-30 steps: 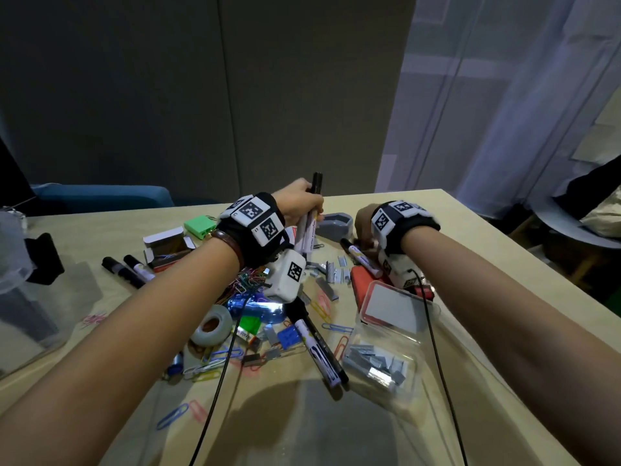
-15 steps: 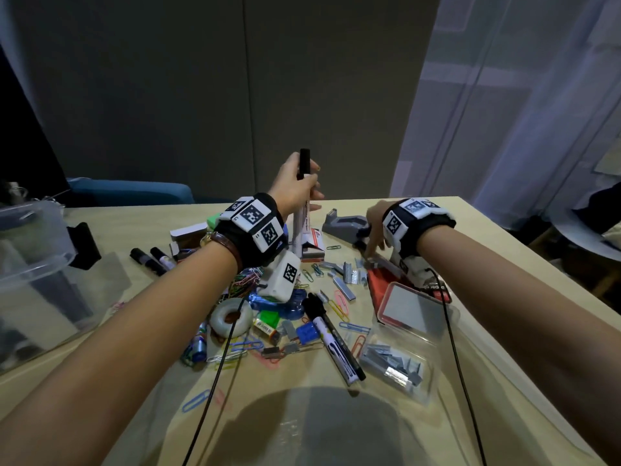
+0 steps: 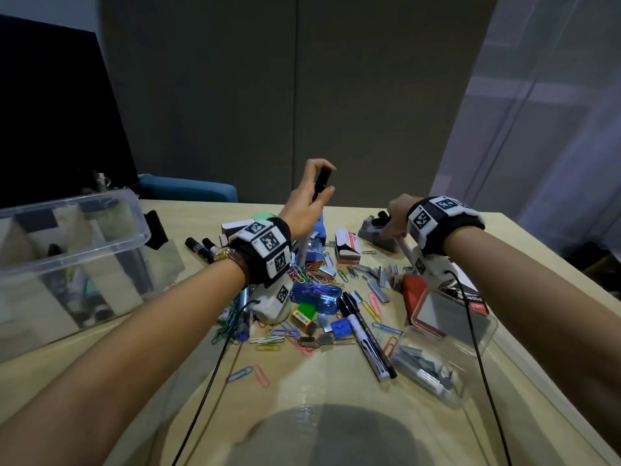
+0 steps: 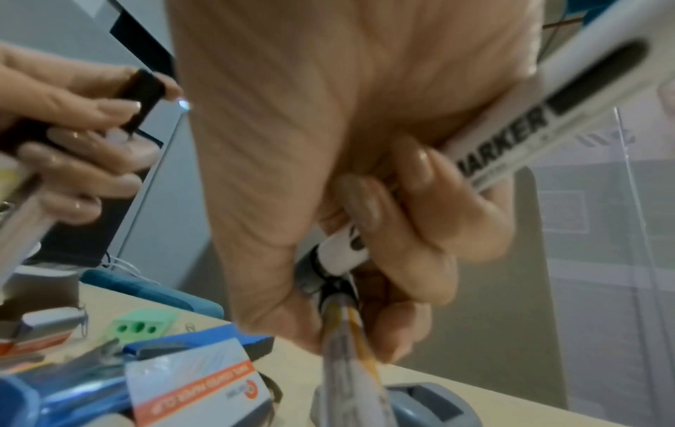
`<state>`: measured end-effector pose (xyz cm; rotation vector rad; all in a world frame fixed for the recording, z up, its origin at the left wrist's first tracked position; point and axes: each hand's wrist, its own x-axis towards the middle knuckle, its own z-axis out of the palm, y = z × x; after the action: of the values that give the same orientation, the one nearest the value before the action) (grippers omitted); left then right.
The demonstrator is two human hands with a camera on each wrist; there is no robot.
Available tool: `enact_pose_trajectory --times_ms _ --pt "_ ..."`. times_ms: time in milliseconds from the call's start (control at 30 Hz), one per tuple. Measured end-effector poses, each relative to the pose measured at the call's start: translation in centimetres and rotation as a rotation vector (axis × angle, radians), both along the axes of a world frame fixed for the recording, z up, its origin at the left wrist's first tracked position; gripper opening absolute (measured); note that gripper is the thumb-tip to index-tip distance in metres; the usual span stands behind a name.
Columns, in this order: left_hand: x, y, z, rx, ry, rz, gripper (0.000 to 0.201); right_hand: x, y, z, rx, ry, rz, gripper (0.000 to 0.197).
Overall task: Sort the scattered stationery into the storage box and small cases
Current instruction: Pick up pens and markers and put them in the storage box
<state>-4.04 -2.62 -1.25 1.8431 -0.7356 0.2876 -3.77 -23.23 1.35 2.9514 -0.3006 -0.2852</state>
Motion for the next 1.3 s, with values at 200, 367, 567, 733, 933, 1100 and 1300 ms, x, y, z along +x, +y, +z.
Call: enact_pose_trajectory --times_ms 200,367,567,733,933,1100,1300 --pt "-0.5 0.5 -1.0 0.096 0.108 -0.056 0.069 -1.6 1.1 0.7 0.014 -0.128 0.025 0.035" --pt "-1.2 0.8 -0.9 0.198 0.197 -0.012 0.069 -1.2 1.4 1.6 -0.054 -0.204 0.023 0.039" --pt "-0.7 1.7 -1.8 0.3 0.351 -0.087 0.045 -1.1 2.3 3.1 -0.072 -0.383 0.019 0.039" --pt "-1.7 1.9 -0.6 0.373 0.431 -0.146 0.01 -0.5 3.7 4.7 0.014 -0.608 0.064 0.04" --pt "-1.9 5.8 8.0 -0.149 0.361 -0.011 0.017 0.8 7.6 7.0 0.575 -0.778 -0.072 0.049" --pt "-2.6 12.5 10.8 -0.299 0.507 0.309 0.023 1.3 14.3 7.8 1.851 -0.44 -0.064 0.038" --pt "-4.7 21.8 12.1 -0.286 0.738 0.453 0.027 1.4 23.0 8.5 1.976 -0.029 -0.052 0.023"
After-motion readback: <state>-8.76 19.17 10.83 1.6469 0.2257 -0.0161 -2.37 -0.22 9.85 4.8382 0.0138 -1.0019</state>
